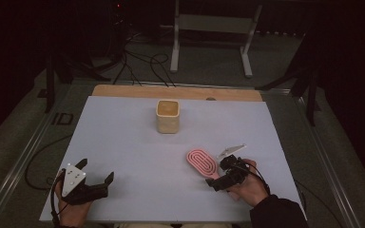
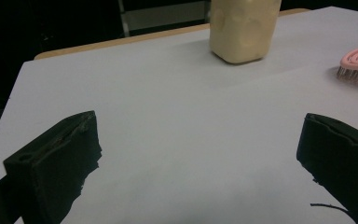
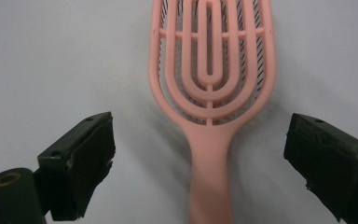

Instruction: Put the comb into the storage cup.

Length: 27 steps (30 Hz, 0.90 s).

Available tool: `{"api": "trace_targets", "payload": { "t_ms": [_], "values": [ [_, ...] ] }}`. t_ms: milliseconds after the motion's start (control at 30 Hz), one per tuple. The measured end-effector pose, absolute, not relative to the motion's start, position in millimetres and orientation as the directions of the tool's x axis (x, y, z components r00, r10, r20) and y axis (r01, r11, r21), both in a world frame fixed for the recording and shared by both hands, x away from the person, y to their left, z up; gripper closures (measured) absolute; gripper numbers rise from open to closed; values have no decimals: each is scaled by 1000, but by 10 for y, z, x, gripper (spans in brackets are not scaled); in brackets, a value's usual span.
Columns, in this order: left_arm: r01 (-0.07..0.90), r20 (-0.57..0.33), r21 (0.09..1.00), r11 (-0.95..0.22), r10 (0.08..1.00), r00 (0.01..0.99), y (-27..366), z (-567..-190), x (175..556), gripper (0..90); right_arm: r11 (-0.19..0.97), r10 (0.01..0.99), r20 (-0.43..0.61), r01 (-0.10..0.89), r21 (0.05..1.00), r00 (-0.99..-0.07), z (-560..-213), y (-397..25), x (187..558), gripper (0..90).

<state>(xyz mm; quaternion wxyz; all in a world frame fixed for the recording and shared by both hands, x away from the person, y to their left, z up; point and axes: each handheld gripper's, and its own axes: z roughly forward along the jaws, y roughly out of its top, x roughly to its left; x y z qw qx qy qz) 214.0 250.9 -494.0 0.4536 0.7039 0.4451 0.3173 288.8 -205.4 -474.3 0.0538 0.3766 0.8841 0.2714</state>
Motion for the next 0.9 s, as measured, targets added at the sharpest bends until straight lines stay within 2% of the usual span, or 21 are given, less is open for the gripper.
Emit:
{"api": "trace_targets", "payload": {
  "t_ms": [533, 667, 767, 800, 833, 867, 900],
  "values": [
    [343, 42, 919, -193, 914, 403, 2504, -4946, 2146, 0, 595, 689, 131, 659, 460, -713, -4872, -2036, 2955, 97],
    [346, 43, 917, -197, 914, 404, 2502, -4949, 2148, 0, 603, 687, 134, 663, 444, -715, -4896, -2029, 2965, 133],
    [349, 43, 916, -198, 914, 404, 2501, -4951, 2149, 0, 617, 688, 136, 673, 408, -713, -4926, -2011, 2984, 221],
    [349, 43, 916, -198, 914, 404, 2501, -4951, 2149, 0, 617, 688, 136, 673, 408, -713, -4926, -2011, 2984, 221],
    [349, 44, 916, -199, 913, 406, 2500, -4952, 2150, 0, 617, 691, 139, 680, 396, -709, -4932, -2011, 2998, 272],
    [349, 44, 916, -199, 913, 406, 2500, -4952, 2150, 0, 617, 691, 139, 680, 396, -709, -4932, -2011, 2998, 272],
    [350, 44, 915, -200, 913, 406, 2497, -4954, 2152, 0, 619, 691, 145, 684, 386, -708, -4931, -2011, 3012, 325]
  ]
}}
